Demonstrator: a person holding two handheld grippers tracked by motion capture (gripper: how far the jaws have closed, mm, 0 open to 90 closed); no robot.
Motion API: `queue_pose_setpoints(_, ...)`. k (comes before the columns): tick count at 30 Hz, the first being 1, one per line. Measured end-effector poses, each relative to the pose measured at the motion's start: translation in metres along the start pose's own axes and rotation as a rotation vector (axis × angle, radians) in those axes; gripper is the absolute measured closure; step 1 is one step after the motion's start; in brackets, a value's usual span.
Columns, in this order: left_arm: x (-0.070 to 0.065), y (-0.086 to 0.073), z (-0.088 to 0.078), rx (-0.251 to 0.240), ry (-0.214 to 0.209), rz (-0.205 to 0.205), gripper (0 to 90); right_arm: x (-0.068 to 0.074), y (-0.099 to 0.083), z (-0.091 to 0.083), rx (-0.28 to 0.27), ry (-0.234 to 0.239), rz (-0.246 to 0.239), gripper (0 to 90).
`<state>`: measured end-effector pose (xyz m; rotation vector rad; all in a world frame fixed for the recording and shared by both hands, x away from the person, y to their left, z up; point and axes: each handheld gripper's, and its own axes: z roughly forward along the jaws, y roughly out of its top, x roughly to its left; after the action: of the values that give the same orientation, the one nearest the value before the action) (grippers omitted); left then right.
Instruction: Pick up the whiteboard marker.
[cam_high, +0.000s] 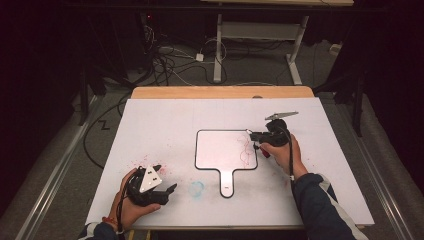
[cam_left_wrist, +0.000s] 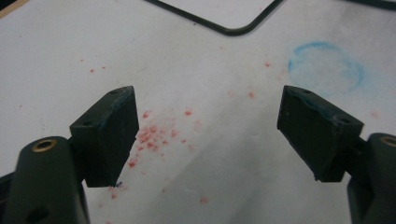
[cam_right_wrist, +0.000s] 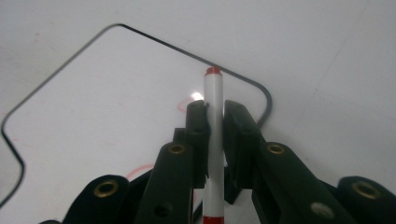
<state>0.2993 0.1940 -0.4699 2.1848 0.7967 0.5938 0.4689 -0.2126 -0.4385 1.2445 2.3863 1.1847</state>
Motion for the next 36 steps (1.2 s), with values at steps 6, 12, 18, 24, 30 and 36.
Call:
queue_pose_setpoints(6,0.001,0.03,0.009,-0.105,-0.075,-0.118,23.2,0.024,0.003,-0.01,-0.096,0.049,-0.057,81.5)
queue_pose_setpoints(12,-0.019,0.075,0.036,-0.172,-0.179,-0.141,25.2,0.062,0.001,-0.011,-0.175,0.103,-0.138,81.5)
queue_pose_setpoints(18,-0.041,0.109,0.062,-0.229,-0.246,-0.185,27.1,0.089,-0.002,-0.014,-0.247,0.139,-0.172,81.5)
queue_pose_setpoints(24,-0.046,0.121,0.081,-0.258,-0.258,-0.274,32.3,0.105,-0.006,-0.017,-0.319,0.161,-0.168,81.5)
queue_pose_setpoints(30,-0.048,0.124,0.09,-0.262,-0.283,-0.318,46.2,0.106,-0.008,-0.017,-0.337,0.163,-0.153,81.5)
queue_pose_setpoints(36,-0.046,0.123,0.09,-0.261,-0.283,-0.282,66.3,0.108,-0.009,-0.018,-0.349,0.17,-0.168,81.5)
